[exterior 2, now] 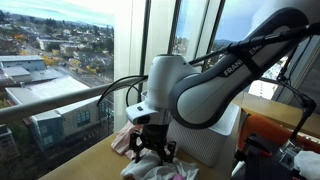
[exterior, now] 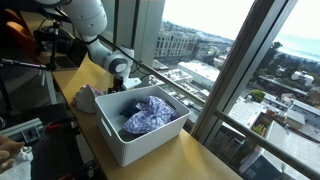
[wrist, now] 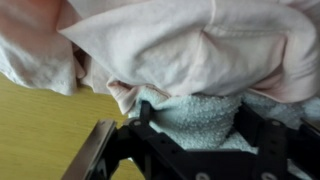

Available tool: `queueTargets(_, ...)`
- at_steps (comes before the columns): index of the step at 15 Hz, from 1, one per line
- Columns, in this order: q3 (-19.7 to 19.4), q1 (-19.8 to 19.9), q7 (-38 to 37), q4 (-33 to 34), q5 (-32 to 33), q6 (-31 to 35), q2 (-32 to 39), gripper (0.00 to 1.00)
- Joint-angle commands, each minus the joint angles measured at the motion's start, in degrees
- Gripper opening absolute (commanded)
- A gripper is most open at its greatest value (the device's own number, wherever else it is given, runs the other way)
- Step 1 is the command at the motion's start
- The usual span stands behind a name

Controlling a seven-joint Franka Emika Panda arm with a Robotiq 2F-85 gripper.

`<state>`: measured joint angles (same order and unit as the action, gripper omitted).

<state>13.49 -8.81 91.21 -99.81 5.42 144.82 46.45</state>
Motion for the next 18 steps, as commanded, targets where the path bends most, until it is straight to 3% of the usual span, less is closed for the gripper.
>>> queueTargets(1,0.22,-0.67,-1.41,3.24,1.81,-1.72,1.75,0.5)
queueTargets(8,0.43,-1.64,-1.47,4.58,1.72,-3.04,1.92,0.02)
queueTargets(18,1.05,-3.08,-1.47,5.2,1.96,-2.72,-2.04,0.05)
